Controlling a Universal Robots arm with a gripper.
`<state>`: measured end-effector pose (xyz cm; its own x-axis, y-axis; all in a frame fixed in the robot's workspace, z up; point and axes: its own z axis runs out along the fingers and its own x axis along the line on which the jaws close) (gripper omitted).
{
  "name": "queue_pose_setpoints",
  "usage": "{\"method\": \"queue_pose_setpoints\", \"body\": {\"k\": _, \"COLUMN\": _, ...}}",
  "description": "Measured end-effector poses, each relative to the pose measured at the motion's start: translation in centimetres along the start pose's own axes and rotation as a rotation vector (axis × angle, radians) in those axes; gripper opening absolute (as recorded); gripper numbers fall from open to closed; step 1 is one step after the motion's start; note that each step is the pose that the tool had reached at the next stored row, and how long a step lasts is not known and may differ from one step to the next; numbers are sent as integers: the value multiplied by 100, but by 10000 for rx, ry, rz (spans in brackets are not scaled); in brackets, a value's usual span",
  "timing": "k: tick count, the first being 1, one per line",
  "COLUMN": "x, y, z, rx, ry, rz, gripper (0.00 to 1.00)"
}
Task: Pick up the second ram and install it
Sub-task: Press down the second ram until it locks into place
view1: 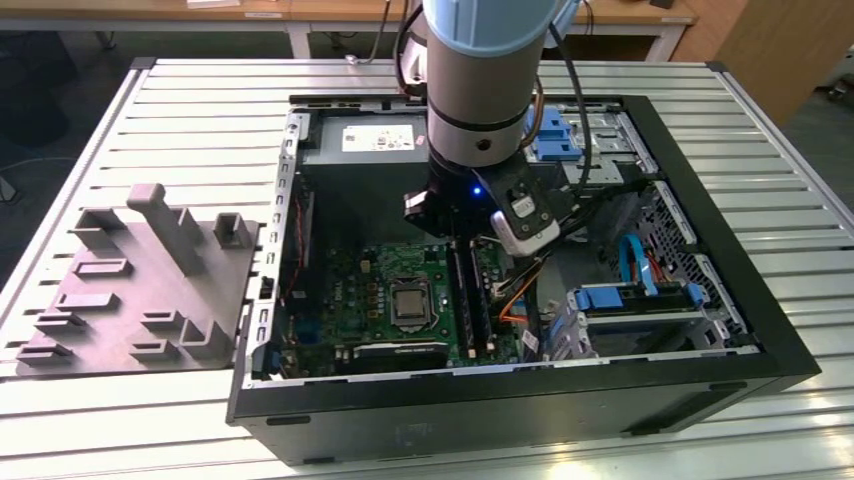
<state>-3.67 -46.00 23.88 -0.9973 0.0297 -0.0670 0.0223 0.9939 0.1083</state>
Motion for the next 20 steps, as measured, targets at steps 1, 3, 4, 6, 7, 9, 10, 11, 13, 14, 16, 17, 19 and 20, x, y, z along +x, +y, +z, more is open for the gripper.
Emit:
{"method": "queue_pose_setpoints", "body": {"k": 1, "x": 0, "y": 0, "z": 0, "rx": 3, "ry": -1, "rz": 22, "gripper": 10}}
{"method": "queue_pose_setpoints", "body": {"k": 3, "x": 0, "y": 0, "z": 0, "rx": 3, "ry": -3, "rz": 23, "gripper": 10}}
{"method": "queue_pose_setpoints", "body": {"k": 4, "x": 0, "y": 2, "z": 2, "rx": -1, "ry": -4, "rz": 25, "gripper": 10}}
{"method": "queue_pose_setpoints", "body": {"k": 6, "x": 1, "y": 22, "z": 6, "rx": 0, "ry": -5, "rz": 26, "gripper": 10}}
{"method": "queue_pose_setpoints", "body": {"k": 7, "x": 1, "y": 29, "z": 7, "rx": 1, "ry": -3, "rz": 24, "gripper": 10}}
{"method": "queue_pose_setpoints", "body": {"k": 9, "x": 2, "y": 38, "z": 20, "rx": -2, "ry": -4, "rz": 23, "gripper": 10}}
{"method": "queue_pose_setpoints", "body": {"k": 10, "x": 3, "y": 40, "z": 32, "rx": -2, "ry": -4, "rz": 23, "gripper": 10}}
{"method": "queue_pose_setpoints", "body": {"k": 11, "x": 4, "y": 42, "z": 44, "rx": -1, "ry": -4, "rz": 23, "gripper": 10}}
{"method": "queue_pose_setpoints", "body": {"k": 13, "x": 5, "y": 41, "z": 52, "rx": 2, "ry": -3, "rz": 24, "gripper": 10}}
{"method": "queue_pose_setpoints", "body": {"k": 14, "x": 5, "y": 41, "z": 52, "rx": 2, "ry": -3, "rz": 23, "gripper": 10}}
{"method": "queue_pose_setpoints", "body": {"k": 16, "x": 5, "y": 41, "z": 63, "rx": -2, "ry": -4, "rz": 24, "gripper": 10}}
{"method": "queue_pose_setpoints", "body": {"k": 17, "x": 6, "y": 39, "z": 73, "rx": -2, "ry": -4, "rz": 24, "gripper": 10}}
{"method": "queue_pose_setpoints", "body": {"k": 19, "x": 6, "y": 39, "z": 79, "rx": 2, "ry": -3, "rz": 24, "gripper": 10}}
{"method": "queue_pose_setpoints", "body": {"k": 20, "x": 6, "y": 38, "z": 78, "rx": 3, "ry": -2, "rz": 23, "gripper": 10}}
